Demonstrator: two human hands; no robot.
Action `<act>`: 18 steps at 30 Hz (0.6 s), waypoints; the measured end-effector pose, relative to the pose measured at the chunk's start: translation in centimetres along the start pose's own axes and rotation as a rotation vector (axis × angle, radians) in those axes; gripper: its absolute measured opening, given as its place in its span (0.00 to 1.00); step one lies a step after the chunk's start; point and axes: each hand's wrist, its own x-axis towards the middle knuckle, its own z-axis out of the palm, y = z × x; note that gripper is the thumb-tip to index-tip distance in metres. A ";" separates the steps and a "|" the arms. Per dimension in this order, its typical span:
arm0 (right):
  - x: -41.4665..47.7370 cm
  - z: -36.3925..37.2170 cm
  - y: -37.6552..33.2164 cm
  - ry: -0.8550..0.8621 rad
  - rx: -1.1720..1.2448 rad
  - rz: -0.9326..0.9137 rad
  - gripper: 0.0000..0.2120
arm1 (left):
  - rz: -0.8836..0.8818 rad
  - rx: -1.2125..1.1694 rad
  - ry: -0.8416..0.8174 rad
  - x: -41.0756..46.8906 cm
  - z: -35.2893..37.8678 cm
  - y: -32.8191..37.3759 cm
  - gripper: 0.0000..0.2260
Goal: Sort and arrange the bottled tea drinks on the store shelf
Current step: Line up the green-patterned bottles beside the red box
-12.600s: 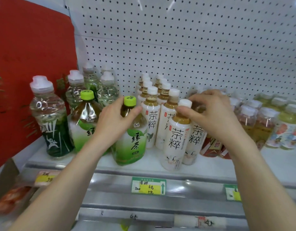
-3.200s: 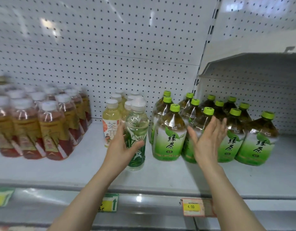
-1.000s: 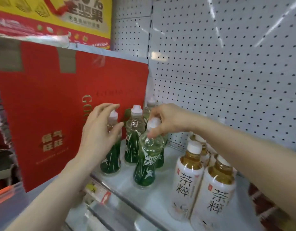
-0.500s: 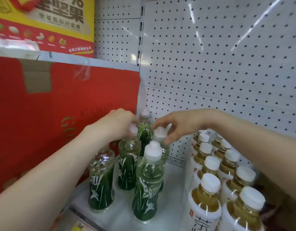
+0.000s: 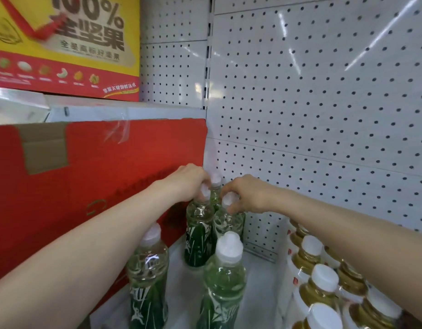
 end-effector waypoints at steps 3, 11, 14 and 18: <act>0.4 -0.1 0.2 0.005 0.003 0.017 0.27 | -0.012 -0.015 -0.054 0.4 -0.1 -0.6 0.20; -5.6 -3.6 -2.7 0.038 0.099 -0.169 0.16 | -0.061 -0.055 0.072 -7.6 -2.4 -1.5 0.21; -8.5 -2.6 -4.7 -0.216 0.140 -0.212 0.25 | -0.180 -0.083 0.061 -13.4 -0.3 -1.2 0.19; -8.5 -0.1 -5.0 -0.140 0.085 -0.248 0.21 | -0.228 -0.267 0.024 -15.2 1.3 -1.1 0.21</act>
